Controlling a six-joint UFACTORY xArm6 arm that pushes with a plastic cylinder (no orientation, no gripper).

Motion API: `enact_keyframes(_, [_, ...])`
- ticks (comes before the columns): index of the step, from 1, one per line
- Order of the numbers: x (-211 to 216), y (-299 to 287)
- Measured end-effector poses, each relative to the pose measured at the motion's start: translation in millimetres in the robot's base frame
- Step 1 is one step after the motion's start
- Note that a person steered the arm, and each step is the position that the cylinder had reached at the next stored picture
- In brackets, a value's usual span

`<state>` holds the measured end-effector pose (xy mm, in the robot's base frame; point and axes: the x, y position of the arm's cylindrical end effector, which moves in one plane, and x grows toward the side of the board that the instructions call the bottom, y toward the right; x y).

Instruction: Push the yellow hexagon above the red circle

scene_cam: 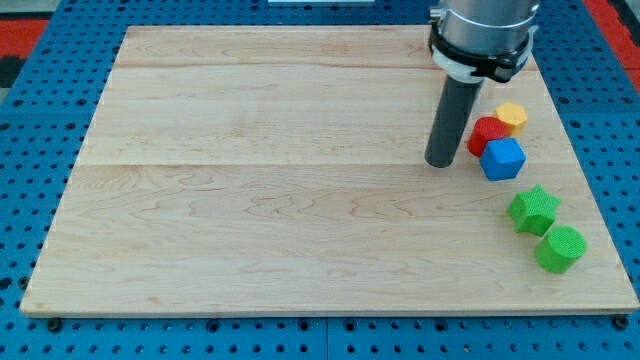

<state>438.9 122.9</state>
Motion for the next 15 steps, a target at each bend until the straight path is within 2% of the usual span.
enact_keyframes(1, [-48.7,0.1])
enact_keyframes(2, [-67.5,15.5])
enact_keyframes(4, [-32.2,64.9])
enact_keyframes(5, [-27.9,49.2])
enact_keyframes(6, [-30.9,-34.9])
enact_keyframes(7, [-10.8,-107.2])
enact_keyframes(8, [85.3,-111.3])
enact_keyframes(9, [171.8,-32.9])
enact_keyframes(10, [173.8,99.2])
enact_keyframes(11, [152.7,220.2])
enact_keyframes(12, [93.7,194.9])
enact_keyframes(13, [9.3,184.8])
enact_keyframes(14, [-29.4,161.4])
enact_keyframes(15, [-41.4,157.2])
